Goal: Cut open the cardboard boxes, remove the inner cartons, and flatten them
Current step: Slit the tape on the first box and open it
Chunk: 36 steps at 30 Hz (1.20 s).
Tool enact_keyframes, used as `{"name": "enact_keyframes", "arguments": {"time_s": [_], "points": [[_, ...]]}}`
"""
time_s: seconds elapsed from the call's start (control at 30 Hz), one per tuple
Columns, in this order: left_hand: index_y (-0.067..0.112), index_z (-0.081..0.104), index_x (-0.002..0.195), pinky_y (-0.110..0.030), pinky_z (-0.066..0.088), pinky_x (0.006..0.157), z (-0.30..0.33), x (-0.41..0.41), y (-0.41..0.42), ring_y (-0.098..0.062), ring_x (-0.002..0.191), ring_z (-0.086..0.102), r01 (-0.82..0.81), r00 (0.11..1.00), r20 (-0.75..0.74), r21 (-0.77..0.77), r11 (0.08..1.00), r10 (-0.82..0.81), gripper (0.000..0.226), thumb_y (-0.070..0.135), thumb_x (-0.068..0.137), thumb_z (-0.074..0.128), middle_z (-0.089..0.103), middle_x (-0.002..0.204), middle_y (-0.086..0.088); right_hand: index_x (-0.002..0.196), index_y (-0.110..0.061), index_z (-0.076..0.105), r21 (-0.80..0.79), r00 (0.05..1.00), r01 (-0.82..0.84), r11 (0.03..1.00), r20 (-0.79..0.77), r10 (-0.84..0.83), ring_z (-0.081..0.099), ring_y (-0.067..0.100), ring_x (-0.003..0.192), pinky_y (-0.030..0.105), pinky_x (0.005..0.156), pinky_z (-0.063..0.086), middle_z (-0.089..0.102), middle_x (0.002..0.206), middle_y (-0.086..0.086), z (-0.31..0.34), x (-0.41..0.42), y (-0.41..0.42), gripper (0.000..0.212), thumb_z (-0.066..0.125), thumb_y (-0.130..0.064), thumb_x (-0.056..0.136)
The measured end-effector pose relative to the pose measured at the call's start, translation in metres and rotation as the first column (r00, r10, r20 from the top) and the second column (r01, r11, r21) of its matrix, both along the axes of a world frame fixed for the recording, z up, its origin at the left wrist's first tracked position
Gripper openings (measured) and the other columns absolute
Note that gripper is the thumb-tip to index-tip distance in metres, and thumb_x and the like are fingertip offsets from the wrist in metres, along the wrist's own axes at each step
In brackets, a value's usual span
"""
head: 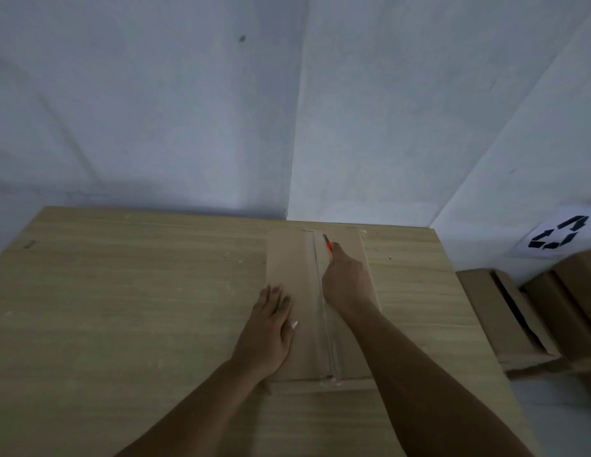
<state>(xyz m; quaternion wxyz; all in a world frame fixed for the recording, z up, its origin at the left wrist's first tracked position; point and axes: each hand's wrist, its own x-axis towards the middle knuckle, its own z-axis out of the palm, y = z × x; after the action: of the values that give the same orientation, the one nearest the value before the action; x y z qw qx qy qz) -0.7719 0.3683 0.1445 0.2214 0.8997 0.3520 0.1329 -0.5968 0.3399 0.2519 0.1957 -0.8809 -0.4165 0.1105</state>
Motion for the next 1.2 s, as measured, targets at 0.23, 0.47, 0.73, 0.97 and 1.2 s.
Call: {"name": "enact_keyframes", "arguments": {"time_s": [0.23,0.47,0.73,0.97,1.2], "points": [[0.002,0.049,0.142,-0.047,0.028,0.118,-0.013,0.007,0.004,-0.039,0.15,0.015,0.043,0.999,0.023,0.072,0.996,-0.045,0.057,0.04,0.102,0.036,0.033,0.159,-0.014,0.135,-0.017,0.05,-0.112,0.998,0.066,0.992,0.005,-0.066,0.065,0.032,0.099,0.035,0.072,0.046,0.069,0.106,0.012,-0.022,0.01,0.052,0.041,0.042,-0.009,0.095],[0.003,0.041,0.148,-0.039,0.02,0.121,-0.016,0.006,0.004,-0.029,0.154,-0.002,0.032,0.995,0.092,0.02,0.999,-0.034,0.062,0.045,0.103,0.032,0.021,0.164,-0.008,0.138,-0.014,0.049,-0.151,0.999,0.036,0.988,0.028,-0.032,0.063,0.035,0.108,0.035,0.081,0.048,0.068,0.116,0.015,-0.03,0.013,0.069,0.044,0.042,-0.007,0.095],[0.005,0.038,0.15,-0.034,0.015,0.12,-0.015,0.007,0.002,-0.023,0.154,-0.008,0.011,0.994,0.107,-0.003,1.0,-0.01,0.063,0.045,0.102,0.03,0.016,0.165,-0.004,0.139,-0.01,0.048,-0.157,0.996,0.08,0.984,0.054,-0.072,0.063,0.036,0.11,0.04,0.087,0.049,0.066,0.118,0.018,-0.033,0.012,0.077,0.04,0.033,-0.011,0.102],[0.007,0.03,0.154,-0.03,0.007,0.12,-0.01,0.006,0.002,-0.018,0.152,-0.018,0.004,0.996,0.088,-0.024,1.0,-0.001,0.066,0.048,0.101,0.024,0.004,0.166,0.002,0.148,-0.013,0.04,-0.16,0.998,0.053,0.986,0.038,-0.047,0.061,0.035,0.112,0.037,0.087,0.049,0.066,0.121,0.017,-0.037,0.009,0.075,0.051,0.038,-0.007,0.098],[0.01,0.03,0.154,-0.025,0.003,0.117,-0.009,0.005,0.002,-0.017,0.152,-0.017,0.0,0.997,0.075,-0.016,1.0,0.001,0.067,0.049,0.101,0.023,0.005,0.166,0.002,0.14,-0.011,0.049,-0.175,0.999,0.035,0.984,0.015,-0.033,0.061,0.036,0.113,0.038,0.087,0.049,0.065,0.121,0.018,-0.029,0.012,0.08,0.044,0.038,-0.009,0.098]]}}
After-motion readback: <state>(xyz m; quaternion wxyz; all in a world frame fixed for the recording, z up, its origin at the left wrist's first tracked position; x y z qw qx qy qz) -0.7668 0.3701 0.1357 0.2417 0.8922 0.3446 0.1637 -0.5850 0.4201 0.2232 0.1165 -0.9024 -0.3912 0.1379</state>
